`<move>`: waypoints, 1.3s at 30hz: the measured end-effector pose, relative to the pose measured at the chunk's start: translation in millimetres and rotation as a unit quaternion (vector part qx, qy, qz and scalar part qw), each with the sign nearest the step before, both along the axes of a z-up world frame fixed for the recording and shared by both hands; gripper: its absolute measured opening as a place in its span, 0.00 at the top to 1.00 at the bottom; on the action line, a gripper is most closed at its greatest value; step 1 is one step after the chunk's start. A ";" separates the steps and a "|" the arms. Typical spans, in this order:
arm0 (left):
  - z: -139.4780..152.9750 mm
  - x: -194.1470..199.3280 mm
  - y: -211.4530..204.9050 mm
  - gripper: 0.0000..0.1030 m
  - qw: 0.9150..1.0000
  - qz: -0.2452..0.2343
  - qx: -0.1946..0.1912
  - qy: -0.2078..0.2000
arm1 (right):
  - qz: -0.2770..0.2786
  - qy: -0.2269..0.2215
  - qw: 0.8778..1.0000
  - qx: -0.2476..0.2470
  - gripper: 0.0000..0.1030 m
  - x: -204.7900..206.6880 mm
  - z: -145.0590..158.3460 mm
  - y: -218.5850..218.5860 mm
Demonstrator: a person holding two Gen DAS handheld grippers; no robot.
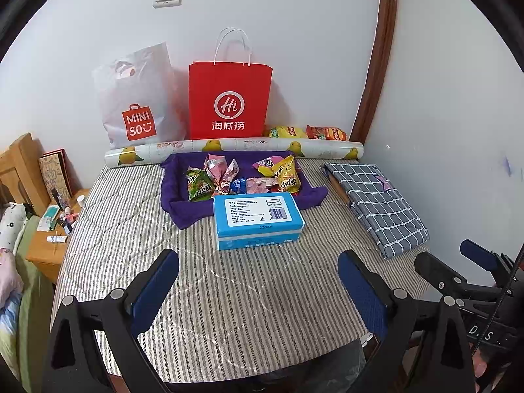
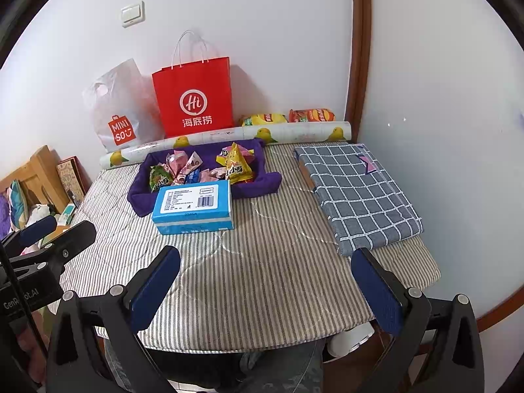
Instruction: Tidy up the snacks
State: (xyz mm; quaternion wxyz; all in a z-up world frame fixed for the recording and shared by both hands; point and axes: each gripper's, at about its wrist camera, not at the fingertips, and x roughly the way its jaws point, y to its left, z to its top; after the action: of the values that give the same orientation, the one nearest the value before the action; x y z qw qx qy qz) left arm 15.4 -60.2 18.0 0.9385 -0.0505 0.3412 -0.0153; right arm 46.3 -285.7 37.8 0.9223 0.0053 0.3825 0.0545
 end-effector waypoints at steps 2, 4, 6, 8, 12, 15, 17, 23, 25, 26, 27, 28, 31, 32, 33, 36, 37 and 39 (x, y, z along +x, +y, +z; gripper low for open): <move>0.1 -0.2 -0.1 0.05 1.000 0.000 0.000 0.000 | 0.000 0.000 1.000 -0.001 0.00 -0.1 0.0 0.3; 0.0 0.0 -0.5 0.05 1.000 0.000 0.000 0.000 | 0.000 0.000 1.000 0.000 0.00 -0.2 -0.3 0.6; 0.2 -0.3 0.0 0.05 1.000 0.000 0.000 0.000 | -0.001 0.001 1.000 0.000 0.00 -0.4 -0.7 0.6; 0.2 -0.1 0.2 0.05 1.000 0.000 0.000 0.000 | -0.002 0.000 1.000 0.001 0.00 -0.8 -0.8 -0.1; 0.3 -0.1 0.3 0.05 1.000 0.000 0.000 0.000 | -0.002 0.000 1.000 0.001 0.00 -0.7 -0.8 -1.0; 0.5 -0.4 -0.1 0.05 1.000 0.000 0.001 -0.001 | -0.002 -0.002 1.000 0.002 0.00 -0.8 -0.7 -1.5; 1.1 -0.2 -0.4 0.05 1.000 -0.001 0.000 -0.001 | -0.002 -0.002 1.000 0.002 0.00 -1.0 -0.1 -2.1; 1.2 -0.5 -0.3 0.05 1.000 -0.001 0.001 -0.001 | -0.003 -0.006 1.000 0.004 0.00 -2.6 1.7 -3.3; 1.4 -0.8 -0.5 0.05 1.000 -0.001 0.001 -0.001 | -0.003 -0.006 1.000 0.004 0.00 -3.1 2.0 -3.6; 1.2 -0.7 -0.2 0.05 1.000 -0.001 0.001 -0.001 | -0.003 -0.006 1.000 0.004 0.00 -3.2 2.0 -3.6; 1.3 -0.7 -0.3 0.05 1.000 -0.001 0.001 -0.002 | -0.003 -0.006 1.000 0.004 0.00 -3.2 2.2 -3.8; 1.9 -0.4 -0.4 0.05 1.000 -0.001 0.000 -0.002 | -0.003 -0.006 1.000 0.004 0.00 -3.1 2.1 -3.8; 2.5 -0.4 -0.4 0.05 1.000 -0.001 0.001 -0.002 | -0.003 -0.007 1.000 0.005 0.00 -3.6 2.8 -4.0; 2.4 -0.6 -0.2 0.05 1.000 -0.001 0.001 -0.002 | -0.003 -0.008 1.000 0.005 0.00 -3.6 3.2 -3.6; 2.4 -0.8 0.0 0.05 1.000 -0.001 0.001 -0.002 | -0.003 -0.008 1.000 0.005 0.00 -3.7 3.2 -3.7; 3.2 -0.7 0.3 0.05 1.000 -0.001 0.001 -0.003 | -0.002 -0.009 1.000 0.005 0.00 -4.3 4.0 -3.5; 3.9 -0.8 0.5 0.05 1.000 -0.001 0.001 -0.003 | -0.002 -0.009 1.000 0.006 0.00 -4.2 4.3 -3.5; 3.9 -0.9 0.6 0.05 1.000 -0.001 0.001 -0.003 | -0.002 -0.010 1.000 0.006 0.00 -4.6 4.8 -3.3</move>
State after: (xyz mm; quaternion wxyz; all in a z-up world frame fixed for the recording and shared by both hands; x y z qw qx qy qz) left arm 14.5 -59.6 21.9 0.9396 -0.0493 0.3383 -0.0159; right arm 41.7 -289.0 42.6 0.9261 0.0113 0.3732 0.0547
